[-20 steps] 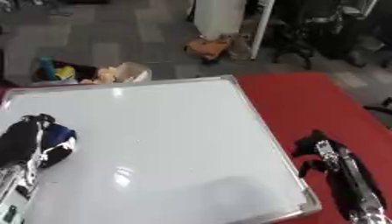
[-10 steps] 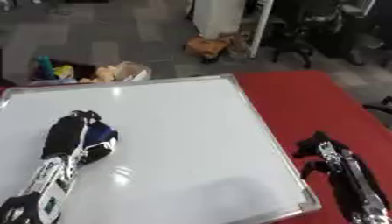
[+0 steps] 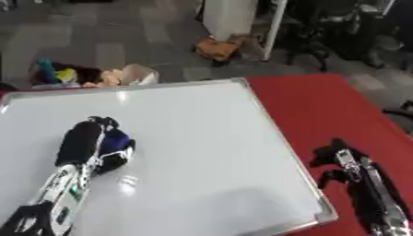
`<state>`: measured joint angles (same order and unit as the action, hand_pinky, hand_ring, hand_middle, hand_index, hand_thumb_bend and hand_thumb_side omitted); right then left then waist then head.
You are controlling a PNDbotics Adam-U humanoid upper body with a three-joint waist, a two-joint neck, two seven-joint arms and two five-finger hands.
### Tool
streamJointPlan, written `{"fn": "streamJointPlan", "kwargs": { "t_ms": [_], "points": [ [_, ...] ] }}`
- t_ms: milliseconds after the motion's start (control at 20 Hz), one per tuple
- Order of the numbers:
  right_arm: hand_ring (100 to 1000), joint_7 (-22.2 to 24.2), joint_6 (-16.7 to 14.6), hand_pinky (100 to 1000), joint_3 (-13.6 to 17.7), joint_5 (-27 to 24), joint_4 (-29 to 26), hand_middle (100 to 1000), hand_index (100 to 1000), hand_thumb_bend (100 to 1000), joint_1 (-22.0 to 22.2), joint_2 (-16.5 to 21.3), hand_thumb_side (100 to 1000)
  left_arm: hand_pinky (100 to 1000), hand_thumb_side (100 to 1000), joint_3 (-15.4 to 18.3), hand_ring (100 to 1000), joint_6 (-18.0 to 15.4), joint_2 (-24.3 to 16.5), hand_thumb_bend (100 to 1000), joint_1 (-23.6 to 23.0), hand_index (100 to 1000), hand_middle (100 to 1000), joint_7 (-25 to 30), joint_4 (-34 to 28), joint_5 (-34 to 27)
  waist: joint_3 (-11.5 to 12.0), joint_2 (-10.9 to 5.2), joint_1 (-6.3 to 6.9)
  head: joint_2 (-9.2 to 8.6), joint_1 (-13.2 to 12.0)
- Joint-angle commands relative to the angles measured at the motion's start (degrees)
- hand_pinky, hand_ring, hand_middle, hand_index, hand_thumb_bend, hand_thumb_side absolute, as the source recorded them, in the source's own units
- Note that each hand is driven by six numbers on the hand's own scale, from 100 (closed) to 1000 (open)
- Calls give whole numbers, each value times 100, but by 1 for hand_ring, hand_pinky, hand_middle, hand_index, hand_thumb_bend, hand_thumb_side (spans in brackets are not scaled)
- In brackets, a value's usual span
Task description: Wipe the whiteboard clean with a brush.
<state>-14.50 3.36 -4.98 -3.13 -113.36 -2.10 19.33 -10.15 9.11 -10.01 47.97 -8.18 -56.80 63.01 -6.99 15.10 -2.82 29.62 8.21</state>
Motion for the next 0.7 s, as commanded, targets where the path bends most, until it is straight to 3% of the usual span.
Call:
{"fn": "streamJointPlan", "kwargs": {
  "t_ms": [50,550,700],
  "points": [
    [582,13,-8,310,32,-6,-123,492,601,100,-43,41,840,235,377,85,530,84,-133,346,42,706,412,-44,76,94,10,-83,-4,-54,15],
    [581,-3,-6,309,50,4,-123,492,600,100,-27,51,839,241,380,514,530,536,-592,351,-149,688,412,-110,437,118,75,-94,-3,-58,56],
    [581,-16,-7,309,60,9,-123,492,600,100,-10,49,839,242,380,623,530,644,-711,352,-224,632,412,-145,528,75,90,-95,-5,-58,67]
  ]
}}
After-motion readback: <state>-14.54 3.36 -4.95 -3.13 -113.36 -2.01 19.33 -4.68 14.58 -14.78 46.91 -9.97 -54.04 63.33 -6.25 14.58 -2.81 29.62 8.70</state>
